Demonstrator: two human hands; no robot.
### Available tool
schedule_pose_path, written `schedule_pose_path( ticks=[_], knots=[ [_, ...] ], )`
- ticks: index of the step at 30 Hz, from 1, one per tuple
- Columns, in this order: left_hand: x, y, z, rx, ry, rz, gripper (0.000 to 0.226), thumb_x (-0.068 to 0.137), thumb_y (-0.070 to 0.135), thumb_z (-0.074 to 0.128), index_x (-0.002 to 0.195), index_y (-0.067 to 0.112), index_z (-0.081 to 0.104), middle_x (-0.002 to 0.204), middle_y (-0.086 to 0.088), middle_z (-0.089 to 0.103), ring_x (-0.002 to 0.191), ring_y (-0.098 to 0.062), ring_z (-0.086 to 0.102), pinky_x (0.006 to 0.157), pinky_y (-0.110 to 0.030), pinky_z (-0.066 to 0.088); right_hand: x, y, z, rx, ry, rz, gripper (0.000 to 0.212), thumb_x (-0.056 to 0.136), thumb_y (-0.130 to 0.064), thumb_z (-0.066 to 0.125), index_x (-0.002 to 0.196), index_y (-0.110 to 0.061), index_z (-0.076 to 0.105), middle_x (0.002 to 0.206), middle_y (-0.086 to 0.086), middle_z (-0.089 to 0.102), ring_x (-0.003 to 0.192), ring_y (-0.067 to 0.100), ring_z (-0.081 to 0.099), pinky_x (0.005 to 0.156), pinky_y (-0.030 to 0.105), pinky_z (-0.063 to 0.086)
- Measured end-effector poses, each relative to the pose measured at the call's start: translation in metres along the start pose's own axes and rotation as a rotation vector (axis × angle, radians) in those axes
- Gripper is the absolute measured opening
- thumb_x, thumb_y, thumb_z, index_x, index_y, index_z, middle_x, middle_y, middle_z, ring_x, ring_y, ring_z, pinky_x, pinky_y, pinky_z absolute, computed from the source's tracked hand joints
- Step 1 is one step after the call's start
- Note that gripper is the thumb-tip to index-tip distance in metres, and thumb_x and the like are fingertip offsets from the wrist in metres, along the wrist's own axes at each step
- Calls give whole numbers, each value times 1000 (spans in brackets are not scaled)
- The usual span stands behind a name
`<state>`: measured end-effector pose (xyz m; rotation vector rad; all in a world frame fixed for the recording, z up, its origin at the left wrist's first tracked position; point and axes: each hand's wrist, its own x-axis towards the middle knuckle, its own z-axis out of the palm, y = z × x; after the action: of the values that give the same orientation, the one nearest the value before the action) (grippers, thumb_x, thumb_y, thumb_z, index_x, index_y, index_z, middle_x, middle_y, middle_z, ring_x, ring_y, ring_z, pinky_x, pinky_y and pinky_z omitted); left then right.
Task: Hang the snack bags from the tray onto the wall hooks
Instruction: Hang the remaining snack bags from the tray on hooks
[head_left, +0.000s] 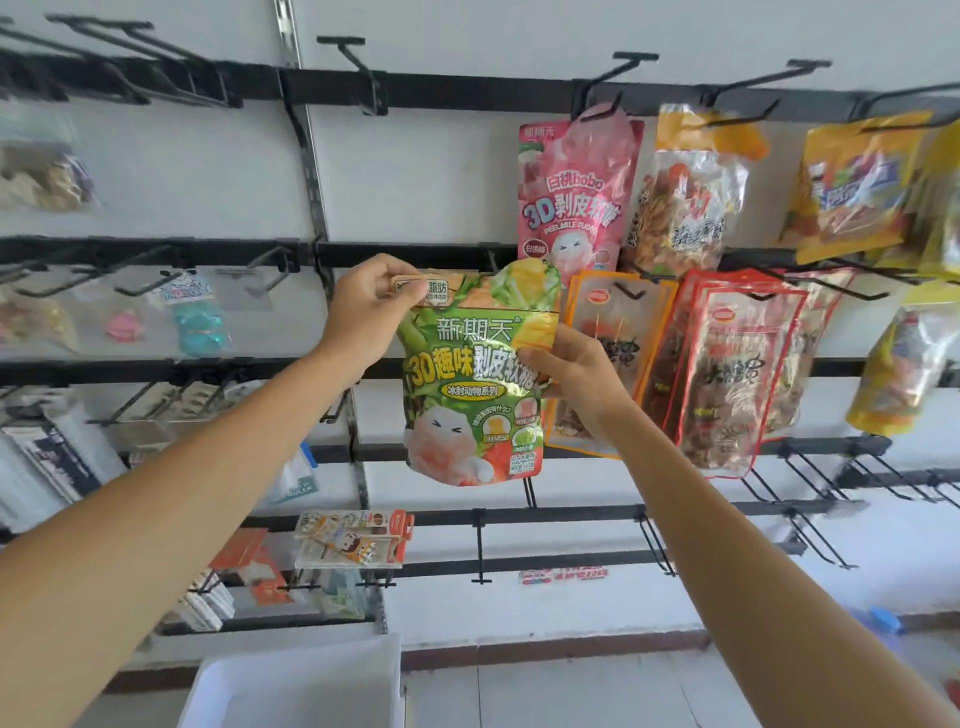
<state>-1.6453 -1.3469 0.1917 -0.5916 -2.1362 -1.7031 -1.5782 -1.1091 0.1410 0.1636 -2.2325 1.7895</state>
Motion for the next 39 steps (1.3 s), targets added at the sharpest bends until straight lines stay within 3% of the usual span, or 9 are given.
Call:
schedule_pose_path(
  ticks=[7,9,13,17,19,22,26,33,39],
  knots=[
    [15,7,14,213,-164,66,14,84,26,76,96,21,72,94,8,73,87,-8,69,76,-24,53,14,6,-11,6,27,14,12,93,-16,68,104,-19,72,98,-2,76,90,11,69,81,46,57],
    [18,6,19,244,-141,84,10,84,26,76,91,21,70,89,9,71,83,-4,66,73,-19,51,16,4,-10,69,49,-4,12,93,-16,68,105,-17,72,94,-3,76,88,13,70,80,45,58],
    [22,-4,28,260,-154,79,15,83,25,76,96,18,73,97,5,72,93,-11,67,88,-37,55,21,-8,-7,133,147,-121,17,94,-19,68,111,-14,68,99,8,76,90,29,73,74,37,60],
    [27,-10,33,231,-156,56,16,83,28,76,95,19,73,97,6,73,92,-12,68,88,-43,56,38,-20,-4,-123,279,-245,14,89,-28,73,96,-16,68,76,9,70,63,26,64,59,36,50],
    [30,-12,34,211,-156,56,13,83,29,77,93,21,73,96,6,73,91,-13,69,87,-45,56,44,-24,0,-215,331,-297,17,88,-25,74,94,-11,67,79,8,71,64,22,62,60,33,50],
    [32,-18,34,186,-147,54,15,83,30,77,93,20,73,95,6,74,90,-13,70,85,-45,57,49,-28,9,-394,374,-430,12,87,-24,74,90,-17,65,91,2,67,75,6,56,64,10,41],
    [35,-21,37,185,-103,105,13,82,31,77,91,22,73,92,10,72,90,-9,68,85,-44,56,59,-22,14,-645,328,-531,17,90,-30,68,97,-15,71,94,-2,65,85,15,57,66,27,39],
    [36,-38,33,598,-21,619,21,88,28,71,106,17,69,102,5,64,96,-13,56,85,-39,47,72,-14,7,-678,232,-490,15,94,-23,65,92,-9,69,87,-5,58,85,22,56,69,31,38],
    [35,-60,31,972,-85,1061,36,95,24,58,128,10,63,130,-10,59,122,-27,43,99,-42,39,81,-1,16,-861,458,-546,23,90,-31,67,104,-13,66,104,6,61,101,28,50,80,31,33]
  ],
)
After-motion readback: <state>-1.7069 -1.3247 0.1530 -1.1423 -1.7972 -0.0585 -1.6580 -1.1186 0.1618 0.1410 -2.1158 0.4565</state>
